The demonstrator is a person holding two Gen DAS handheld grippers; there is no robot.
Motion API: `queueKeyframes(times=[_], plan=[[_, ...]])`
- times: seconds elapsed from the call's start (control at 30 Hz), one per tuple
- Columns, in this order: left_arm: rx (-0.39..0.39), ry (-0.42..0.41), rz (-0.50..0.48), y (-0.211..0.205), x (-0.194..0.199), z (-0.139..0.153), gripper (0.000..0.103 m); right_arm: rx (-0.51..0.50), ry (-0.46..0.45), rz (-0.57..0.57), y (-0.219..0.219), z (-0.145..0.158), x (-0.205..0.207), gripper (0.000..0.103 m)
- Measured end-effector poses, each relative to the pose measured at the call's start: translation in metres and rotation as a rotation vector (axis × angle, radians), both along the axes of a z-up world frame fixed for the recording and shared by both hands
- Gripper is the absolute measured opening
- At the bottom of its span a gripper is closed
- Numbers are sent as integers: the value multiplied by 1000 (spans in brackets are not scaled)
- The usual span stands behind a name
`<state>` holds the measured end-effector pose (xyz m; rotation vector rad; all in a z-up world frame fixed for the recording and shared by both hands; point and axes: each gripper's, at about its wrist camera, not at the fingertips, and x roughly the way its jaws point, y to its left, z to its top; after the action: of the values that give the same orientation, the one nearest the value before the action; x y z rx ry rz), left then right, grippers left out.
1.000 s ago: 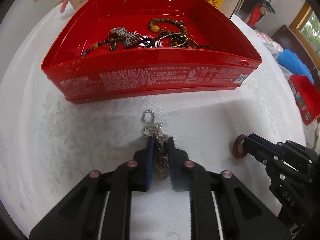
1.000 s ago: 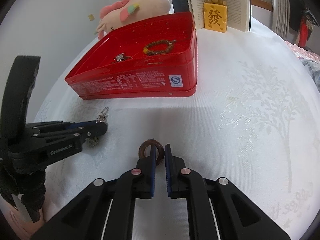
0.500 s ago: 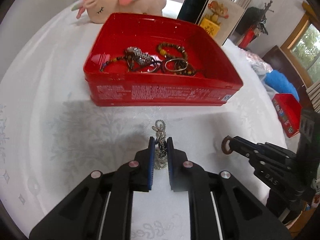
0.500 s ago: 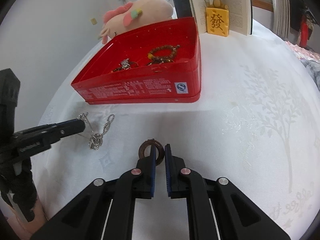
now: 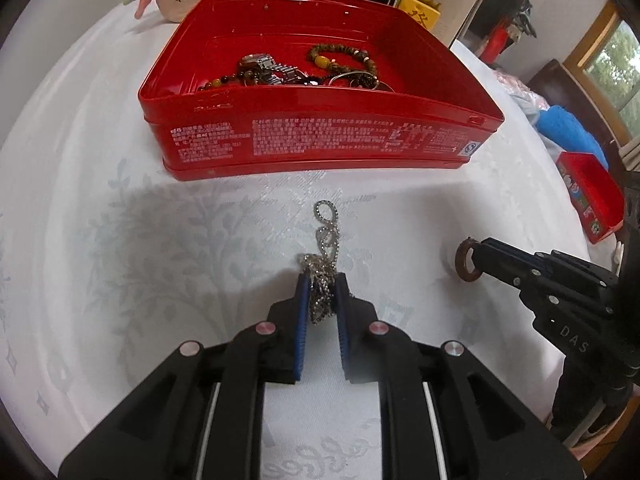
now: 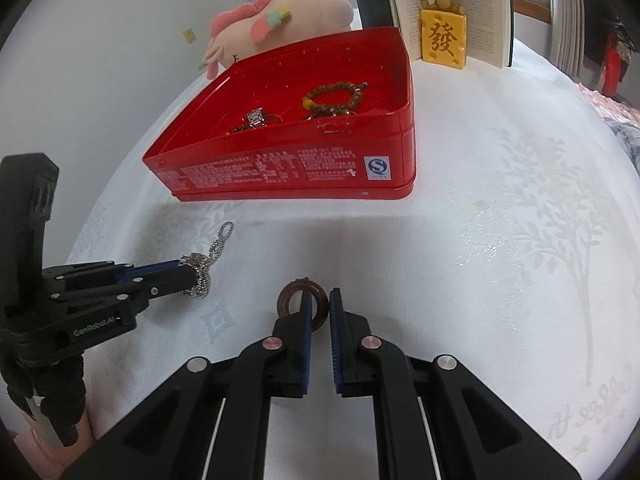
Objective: Organize jewelry
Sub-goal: 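Lift the silver chain with the left tool while the right tool holds the brown ring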
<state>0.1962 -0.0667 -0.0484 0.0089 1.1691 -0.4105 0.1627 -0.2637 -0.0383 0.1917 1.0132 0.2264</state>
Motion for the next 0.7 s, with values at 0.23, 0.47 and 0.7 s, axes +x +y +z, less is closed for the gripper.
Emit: queueKeyframes(times=[0.23,0.47,0.7], plan=[[-36,9,21,4,2,3,31,0,3,2,-1,-2,2,8],[7,7,-1,-9,-1,0,29,1,4,5,-1,-3,1,8],[73,-12,-9,-18,-2,-8,21,3,2,2,-1,-2,1,8]])
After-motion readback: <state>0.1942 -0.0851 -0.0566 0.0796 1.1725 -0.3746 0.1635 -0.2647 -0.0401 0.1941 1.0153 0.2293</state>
